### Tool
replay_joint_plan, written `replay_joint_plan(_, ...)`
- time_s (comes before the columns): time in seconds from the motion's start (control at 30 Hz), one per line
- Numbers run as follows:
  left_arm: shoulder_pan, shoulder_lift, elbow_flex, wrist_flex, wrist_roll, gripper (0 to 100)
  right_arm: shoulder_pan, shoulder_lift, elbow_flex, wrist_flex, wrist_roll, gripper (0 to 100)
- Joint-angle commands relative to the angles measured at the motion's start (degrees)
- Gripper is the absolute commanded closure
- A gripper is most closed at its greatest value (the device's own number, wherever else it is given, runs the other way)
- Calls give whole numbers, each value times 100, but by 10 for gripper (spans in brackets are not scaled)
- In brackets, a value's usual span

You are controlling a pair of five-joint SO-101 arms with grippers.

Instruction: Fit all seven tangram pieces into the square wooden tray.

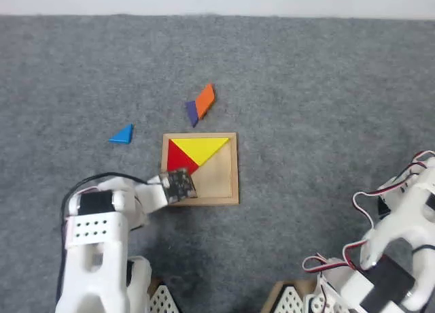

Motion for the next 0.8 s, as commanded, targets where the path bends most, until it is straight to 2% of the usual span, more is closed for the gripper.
replay_joint_plan(0.0, 44, -62, -620, -18, 659, 988, -66, -286, -264, -75, 79, 967)
replay_joint_plan(0.17, 413, -53, -1226, 88, 1793, 989, -92, -286, -264, -75, 79, 967)
replay_joint_plan(0.3, 1433, 167, -1938, 633, 2725, 990, -92, -277, -255, -75, 79, 967)
replay_joint_plan(0.4, 2040, 897, -2598, 844, 3244, 990, -84, -277, -255, -66, 79, 967)
replay_joint_plan(0.57, 2400, 2927, -3732, 985, 3464, 990, -84, -277, -255, -57, 79, 967)
replay_joint_plan(0.77, 2444, 4756, -4585, 607, 3560, 990, -92, -277, -255, -66, 79, 967)
